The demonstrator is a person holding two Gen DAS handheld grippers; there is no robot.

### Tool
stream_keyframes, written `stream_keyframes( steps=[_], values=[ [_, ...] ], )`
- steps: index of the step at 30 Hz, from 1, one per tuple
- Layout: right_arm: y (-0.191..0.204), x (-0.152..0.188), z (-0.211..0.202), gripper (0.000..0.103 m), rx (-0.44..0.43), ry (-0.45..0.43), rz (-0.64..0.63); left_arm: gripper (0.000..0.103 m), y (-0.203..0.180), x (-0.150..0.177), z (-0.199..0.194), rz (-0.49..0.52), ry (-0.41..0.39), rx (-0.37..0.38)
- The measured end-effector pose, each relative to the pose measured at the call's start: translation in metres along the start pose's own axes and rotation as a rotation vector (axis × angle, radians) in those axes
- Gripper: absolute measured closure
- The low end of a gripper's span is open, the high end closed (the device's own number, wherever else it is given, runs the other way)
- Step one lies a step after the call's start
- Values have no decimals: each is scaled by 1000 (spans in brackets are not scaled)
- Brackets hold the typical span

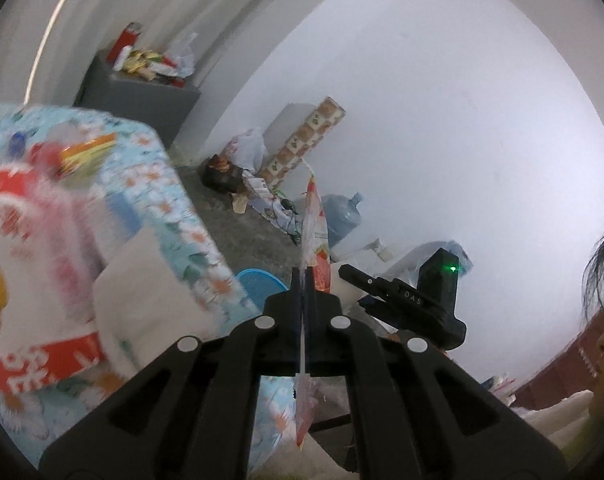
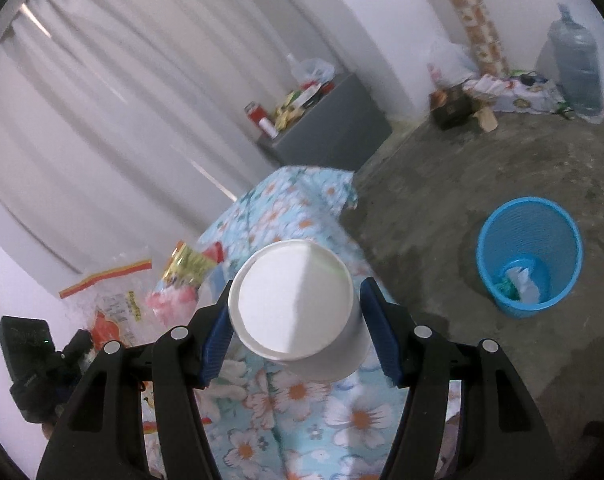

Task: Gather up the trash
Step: 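Lift the snack bag and white cup and carry them toward the wastebasket, then drop the snack bag and cup into the blue wastebasket, opening both grippers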

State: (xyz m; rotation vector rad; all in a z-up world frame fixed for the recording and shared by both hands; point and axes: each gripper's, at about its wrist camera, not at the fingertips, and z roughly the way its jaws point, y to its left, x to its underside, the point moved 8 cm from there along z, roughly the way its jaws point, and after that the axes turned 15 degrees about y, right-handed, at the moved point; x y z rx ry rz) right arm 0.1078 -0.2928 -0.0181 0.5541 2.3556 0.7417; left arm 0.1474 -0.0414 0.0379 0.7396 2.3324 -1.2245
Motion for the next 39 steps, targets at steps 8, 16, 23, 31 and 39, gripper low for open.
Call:
stream_keyframes(
  steps=[8,16,23,31,39],
  values=[
    [-69,-12,-36,43,98,-108,120,103,-41,-34,71,126,83,-69],
    [-187,-36,-47,43,170,-175,337,103,-54,-87,231,92,320,-159],
    [-277,-52,3,43,182,-112,464,103,-28,-95,392,135,498,-268],
    [-379,-69,71,27,210,-38,594,76,23,-86,511,107,625,-340],
    [-402,-56,74,24,275,-49,633,52,31,-80,525,43,593,-344]
  ],
)
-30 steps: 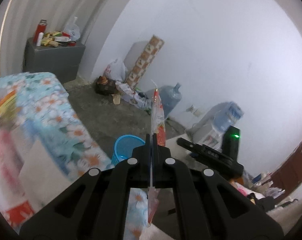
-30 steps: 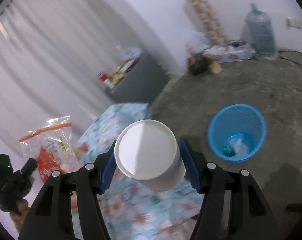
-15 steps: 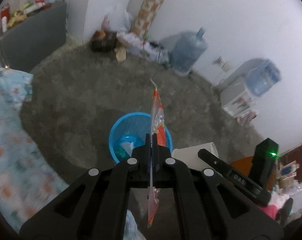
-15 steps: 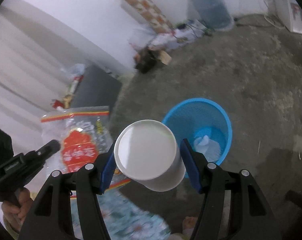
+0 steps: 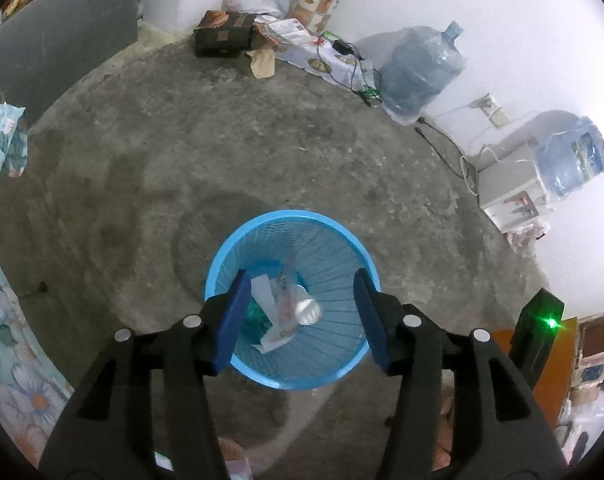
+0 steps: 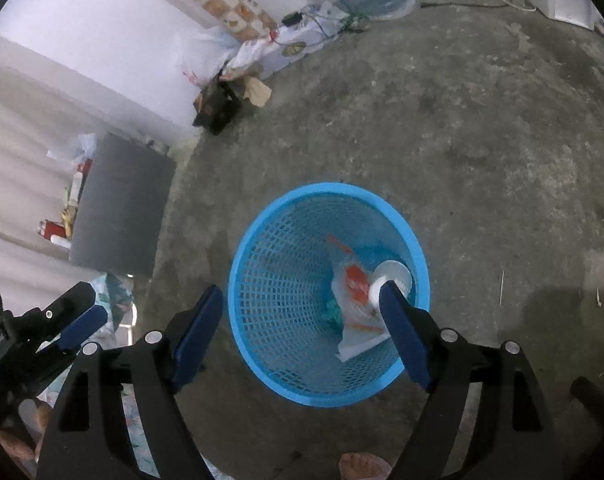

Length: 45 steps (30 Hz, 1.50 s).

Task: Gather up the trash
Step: 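Drop the snack bag and cup into the blue wastebasket, opening both grippers, then grasp the clear plastic bag with the left gripper while the right grasps the white tissue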

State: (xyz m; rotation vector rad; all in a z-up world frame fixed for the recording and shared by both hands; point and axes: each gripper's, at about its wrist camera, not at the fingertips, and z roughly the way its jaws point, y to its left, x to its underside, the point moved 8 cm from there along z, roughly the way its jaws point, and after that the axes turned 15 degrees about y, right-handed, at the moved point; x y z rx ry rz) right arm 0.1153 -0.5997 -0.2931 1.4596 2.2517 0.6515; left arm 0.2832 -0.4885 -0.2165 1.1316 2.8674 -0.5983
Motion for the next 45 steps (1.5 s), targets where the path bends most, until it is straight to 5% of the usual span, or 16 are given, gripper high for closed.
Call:
stream_keyframes(
  steps=[7,14,20,26,35,45],
  values=[
    [16,31,-43,24,-12,-79,-31,49,-17,12,-47,51,-53,-2],
    [70,81,-104,24,-29,-159,-156,44,-27,53,-157,111,-197,-10],
    [121,125,-155,15,-31,-217,-301,34,-6,128,-274,118,-373,-73],
    [168,171,-185,8,-41,-255,-441,28,36,224,-344,46,-515,-118],
    [225,240,-183,8,-122,-161,-641,28,130,356,-395,-193,-678,-214],
    [272,306,-161,8,-275,42,-773,28,213,447,-399,-404,-710,-226]
  ],
)
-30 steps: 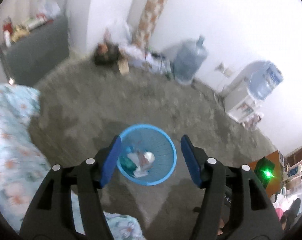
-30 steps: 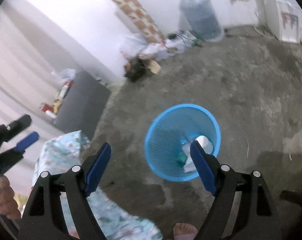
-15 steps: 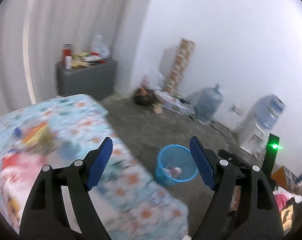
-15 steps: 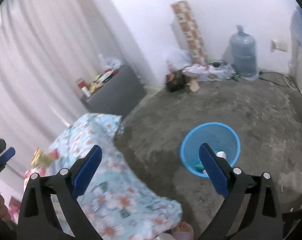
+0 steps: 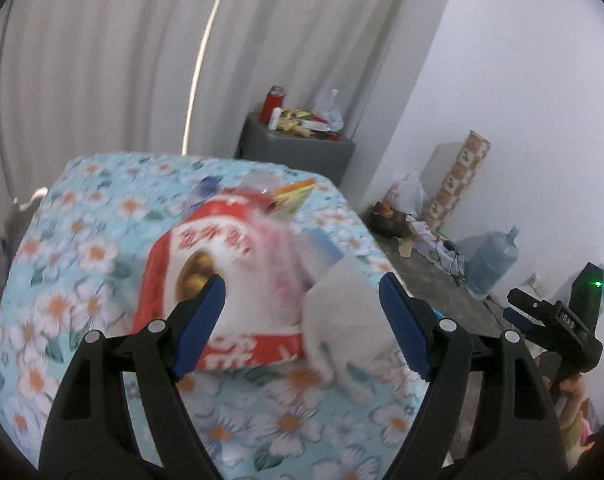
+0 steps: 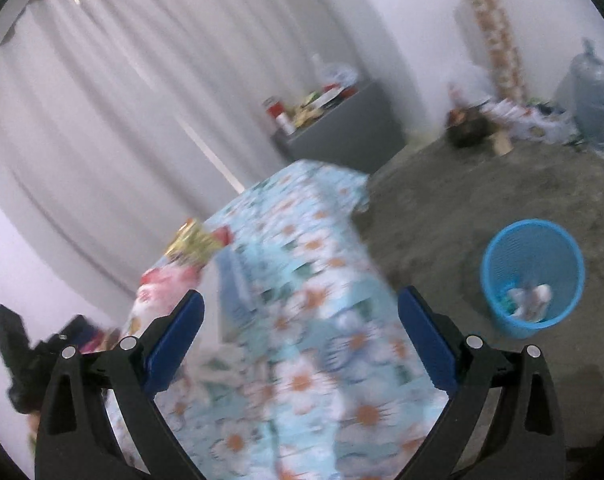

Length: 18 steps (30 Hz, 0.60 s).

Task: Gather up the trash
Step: 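Grasp the clear plastic bag with the left gripper while the right grasps the white tissue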

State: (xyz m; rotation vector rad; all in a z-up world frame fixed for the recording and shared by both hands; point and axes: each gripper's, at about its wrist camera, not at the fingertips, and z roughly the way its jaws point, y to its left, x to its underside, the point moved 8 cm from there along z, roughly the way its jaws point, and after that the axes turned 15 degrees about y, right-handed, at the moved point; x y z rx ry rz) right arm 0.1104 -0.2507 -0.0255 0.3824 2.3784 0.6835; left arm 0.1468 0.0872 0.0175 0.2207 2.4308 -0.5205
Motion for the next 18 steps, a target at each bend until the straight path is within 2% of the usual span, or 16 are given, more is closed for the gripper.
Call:
stream_keyframes(
  steps=[6,13,18],
  values=[
    [36,18,37,20,-98,127,-17,28,4,19,10,39,11,19],
    [79,23,78,45,-154,232,-88,28,-4,28,22,97,26,47],
    [95,10,108,54,-119,271,-156,30,-12,31,33,129,53,61]
  ],
)
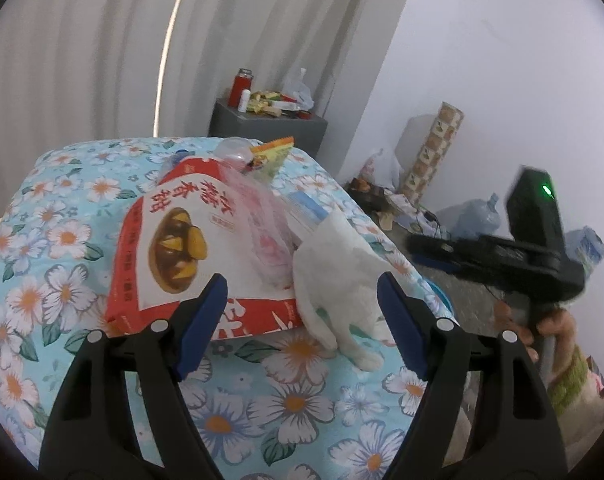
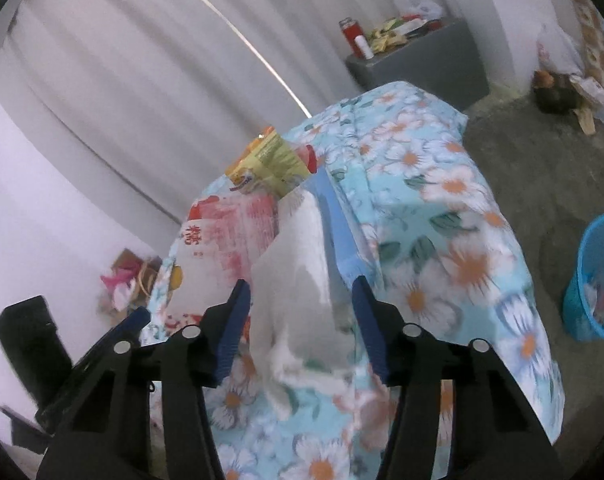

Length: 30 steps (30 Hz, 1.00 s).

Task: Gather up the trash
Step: 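Grasp the clear plastic bag with the left gripper while the right grasps the white tissue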

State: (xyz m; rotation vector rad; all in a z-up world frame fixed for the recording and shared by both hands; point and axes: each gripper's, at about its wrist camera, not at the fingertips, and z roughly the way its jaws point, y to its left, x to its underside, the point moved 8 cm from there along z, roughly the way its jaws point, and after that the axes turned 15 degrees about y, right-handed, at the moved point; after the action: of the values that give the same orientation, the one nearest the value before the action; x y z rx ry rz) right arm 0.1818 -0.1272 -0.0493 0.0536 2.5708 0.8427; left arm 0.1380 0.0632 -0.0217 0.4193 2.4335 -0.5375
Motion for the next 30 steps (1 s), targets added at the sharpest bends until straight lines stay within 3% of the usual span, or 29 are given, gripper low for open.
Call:
stream_keyframes(
  steps=[6,11,21,30],
  values=[
    [3,-8,32,72,42,81,-20,35,-2,3,9,12,15,24],
    [3,-5,40,96,54,113,-24,38,1,2,15,12,27,36],
    [4,7,8,99,18,57,1,42,2,1,19,8,32,47],
    [-25,43,-28,99,-1,35,94,52,-6,-1,26,26,53,19]
  ],
)
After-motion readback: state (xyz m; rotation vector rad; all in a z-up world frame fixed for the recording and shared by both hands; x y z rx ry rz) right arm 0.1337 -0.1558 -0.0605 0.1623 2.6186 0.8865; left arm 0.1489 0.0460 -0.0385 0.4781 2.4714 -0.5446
